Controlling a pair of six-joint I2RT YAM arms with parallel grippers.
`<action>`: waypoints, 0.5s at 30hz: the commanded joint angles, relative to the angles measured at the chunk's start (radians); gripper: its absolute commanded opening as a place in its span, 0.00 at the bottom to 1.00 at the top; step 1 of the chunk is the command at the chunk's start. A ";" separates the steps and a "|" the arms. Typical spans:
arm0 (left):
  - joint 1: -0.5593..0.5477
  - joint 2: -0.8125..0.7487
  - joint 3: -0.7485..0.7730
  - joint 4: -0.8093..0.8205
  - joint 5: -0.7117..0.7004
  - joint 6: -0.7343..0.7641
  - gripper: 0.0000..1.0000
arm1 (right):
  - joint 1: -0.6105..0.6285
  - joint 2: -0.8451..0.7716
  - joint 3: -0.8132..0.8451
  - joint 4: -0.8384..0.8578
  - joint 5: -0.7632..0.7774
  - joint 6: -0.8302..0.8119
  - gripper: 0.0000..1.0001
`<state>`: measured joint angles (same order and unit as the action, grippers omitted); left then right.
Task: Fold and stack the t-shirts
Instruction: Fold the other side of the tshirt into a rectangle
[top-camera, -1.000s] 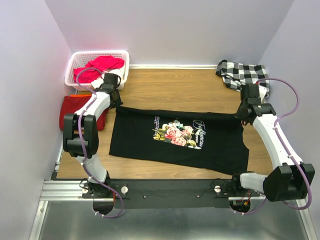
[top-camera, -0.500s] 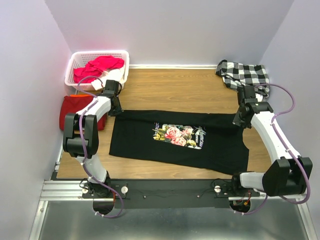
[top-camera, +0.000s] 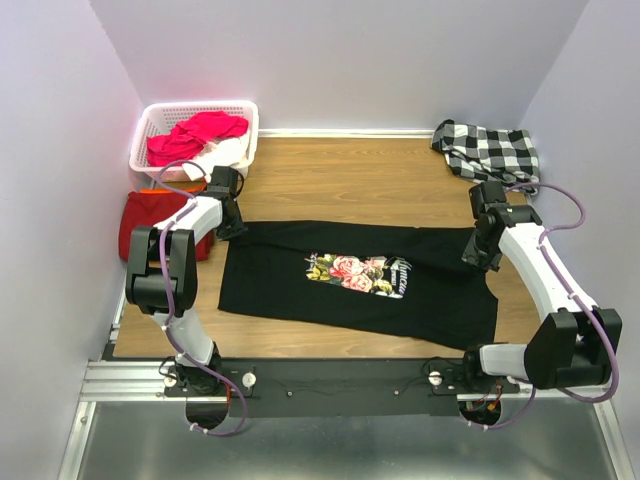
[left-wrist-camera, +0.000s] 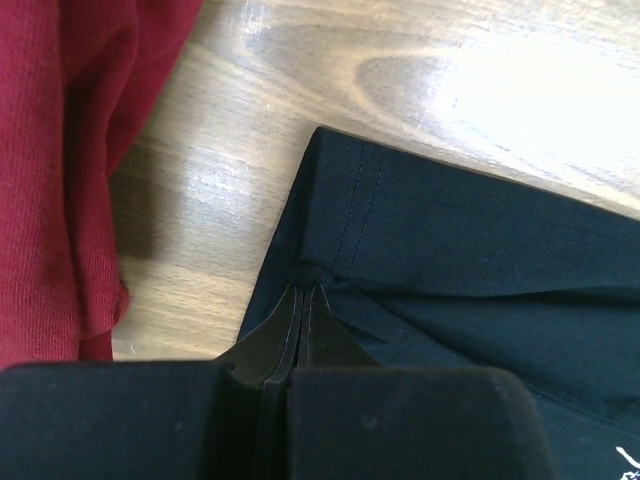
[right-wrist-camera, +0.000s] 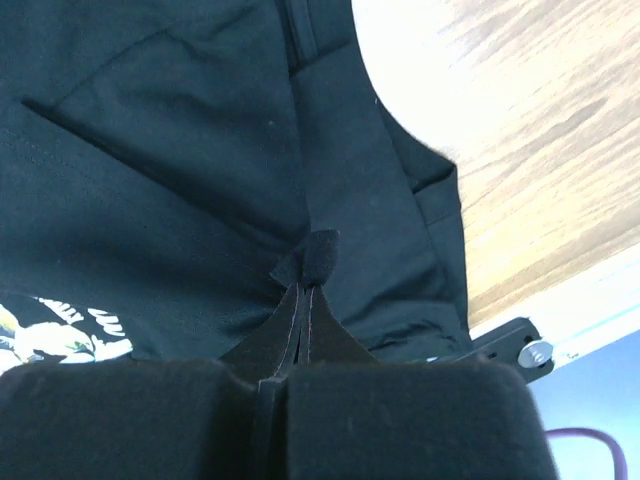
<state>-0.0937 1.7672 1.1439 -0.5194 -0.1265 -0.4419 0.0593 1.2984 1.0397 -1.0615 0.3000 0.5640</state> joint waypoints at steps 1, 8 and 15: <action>0.006 -0.017 -0.013 -0.033 0.004 -0.020 0.00 | -0.001 0.019 -0.012 -0.064 -0.045 0.059 0.01; 0.006 0.005 -0.029 -0.073 0.007 -0.052 0.00 | -0.003 0.024 -0.072 -0.086 -0.149 0.097 0.13; 0.006 -0.015 -0.061 -0.083 -0.005 -0.083 0.00 | -0.003 -0.010 -0.109 -0.115 -0.203 0.146 0.13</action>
<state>-0.0937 1.7668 1.1221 -0.5541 -0.1268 -0.4927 0.0589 1.3174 0.9535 -1.1236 0.1616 0.6575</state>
